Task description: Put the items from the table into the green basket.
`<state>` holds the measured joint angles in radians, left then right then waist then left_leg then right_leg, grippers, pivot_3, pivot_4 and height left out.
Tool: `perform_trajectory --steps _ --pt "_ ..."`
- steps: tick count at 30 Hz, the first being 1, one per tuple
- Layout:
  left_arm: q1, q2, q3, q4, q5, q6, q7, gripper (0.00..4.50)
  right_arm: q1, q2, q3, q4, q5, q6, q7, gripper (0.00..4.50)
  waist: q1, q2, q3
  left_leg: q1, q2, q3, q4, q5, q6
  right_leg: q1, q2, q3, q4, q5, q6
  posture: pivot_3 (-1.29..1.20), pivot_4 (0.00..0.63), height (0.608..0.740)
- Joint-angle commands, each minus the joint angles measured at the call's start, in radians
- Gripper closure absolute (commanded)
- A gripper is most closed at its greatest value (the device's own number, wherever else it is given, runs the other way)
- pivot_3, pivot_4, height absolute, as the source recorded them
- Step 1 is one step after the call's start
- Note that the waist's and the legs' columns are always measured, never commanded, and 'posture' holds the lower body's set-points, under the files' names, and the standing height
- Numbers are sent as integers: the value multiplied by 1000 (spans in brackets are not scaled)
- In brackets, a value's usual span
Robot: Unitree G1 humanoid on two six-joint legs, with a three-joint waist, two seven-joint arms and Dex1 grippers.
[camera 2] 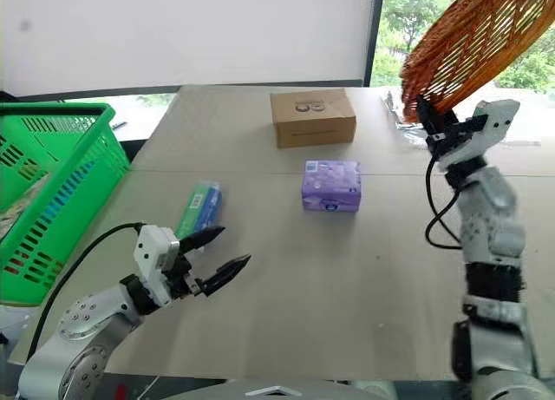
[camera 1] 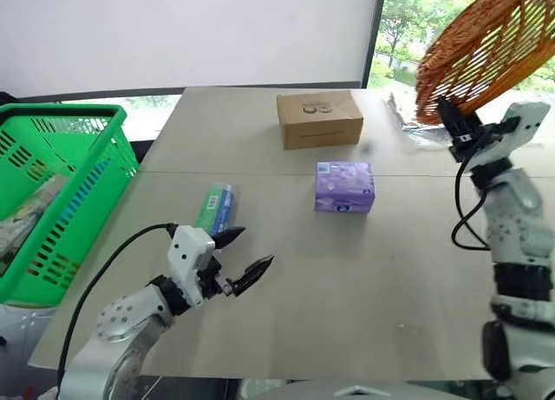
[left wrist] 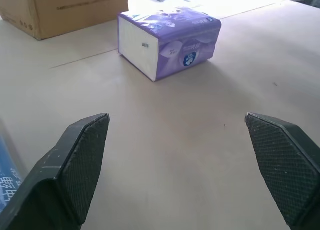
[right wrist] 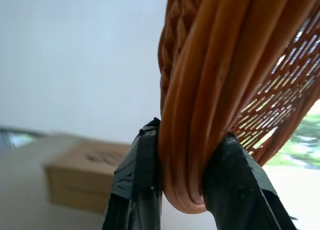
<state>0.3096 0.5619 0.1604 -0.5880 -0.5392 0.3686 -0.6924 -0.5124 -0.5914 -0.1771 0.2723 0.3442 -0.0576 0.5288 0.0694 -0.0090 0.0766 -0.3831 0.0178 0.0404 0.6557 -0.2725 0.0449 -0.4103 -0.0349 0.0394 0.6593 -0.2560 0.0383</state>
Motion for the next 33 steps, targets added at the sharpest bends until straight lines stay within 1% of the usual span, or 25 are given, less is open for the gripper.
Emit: perform_trajectory --steps 1,3,6,8,9,13,15,19,20,21,23,25,27,28,30,33 --pt "-48 -6 35 -37 -58 6 11 0 -39 -155 114 223 -283 -258 70 3928 -2 -1 0 0 0 1 0 0 0 0 0 1 0 0 0 180 47 740" --pt "-118 -14 58 -64 -125 29 38 0 -68 -245 183 349 -419 -345 55 3928 -7 0 1 0 1 1 0 0 0 0 0 2 0 0 0 176 47 740" --pt "-232 -16 79 -95 -198 61 85 0 -102 -317 259 480 -564 -414 -2 3928 -10 0 1 1 1 1 0 0 0 0 0 3 2 0 0 174 46 740" --pt "-304 -16 92 -112 -258 87 122 0 -113 -339 294 534 -628 -449 -32 2927 -15 0 1 2 1 1 1 0 -1 0 0 3 2 0 0 170 45 740" --pt "-347 -11 95 -118 -283 100 138 0 -117 -350 308 550 -661 -454 -55 2622 -20 0 1 1 1 1 1 1 -1 0 0 3 2 0 0 170 45 740" --pt "-441 24 101 -134 -337 138 161 0 -126 -397 340 576 -773 -450 -160 802 -31 0 1 1 1 1 2 3 -5 0 1 4 3 0 0 157 47 740" --pt "-471 39 102 -132 -353 149 170 0 -134 -425 342 590 -820 -431 -234 47 -31 0 1 1 1 0 3 3 -5 0 1 4 3 0 0 146 49 740" --pt "-494 48 96 -124 -377 158 179 0 -137 -442 317 603 -815 -421 -293 47 -33 -1 1 1 0 0 4 3 -6 1 1 4 3 0 0 135 50 740" --pt "-491 50 91 -122 -374 157 176 0 -130 -437 304 597 -792 -434 -293 47 -34 -1 1 2 0 0 5 3 -6 1 1 4 3 1 0 135 50 740" --pt "-483 54 84 -121 -366 157 171 0 -115 -413 271 585 -723 -433 -256 47 -36 -1 2 2 0 0 5 3 -6 1 1 4 3 1 0 135 50 740" --pt "-461 64 74 -122 -348 158 158 0 -65 -352 201 539 -548 -413 -123 47 -42 -1 2 2 0 0 6 3 -5 2 2 4 3 1 1 135 50 740" --pt "-426 90 61 -117 -311 163 142 0 -6 -280 122 443 -353 -336 15 47 -52 -3 1 3 2 -5 8 2 -4 7 2 4 2 1 1 133 52 740" --pt "-398 99 54 -99 -272 167 150 0 83 -246 100 286 -206 -247 178 47 -53 -2 2 4 3 -8 9 1 -2 9 3 2 2 1 1 133 52 740" --pt "-385 100 54 -90 -259 161 146 0 129 -231 92 198 -130 -188 247 47 -52 -1 2 4 3 -8 10 1 -1 9 3 1 3 1 1 133 52 740" --pt "-345 122 50 -64 -199 143 124 0 234 -204 74 -11 69 5 358 47 -49 -1 2 4 3 -9 11 1 -1 10 2 0 3 1 1 138 54 740" --pt "-293 167 48 8 -66 143 147 0 348 -208 43 -231 268 219 454 47 -46 1 3 4 4 -11 11 1 -1 11 2 -2 4 1 1 147 54 740"
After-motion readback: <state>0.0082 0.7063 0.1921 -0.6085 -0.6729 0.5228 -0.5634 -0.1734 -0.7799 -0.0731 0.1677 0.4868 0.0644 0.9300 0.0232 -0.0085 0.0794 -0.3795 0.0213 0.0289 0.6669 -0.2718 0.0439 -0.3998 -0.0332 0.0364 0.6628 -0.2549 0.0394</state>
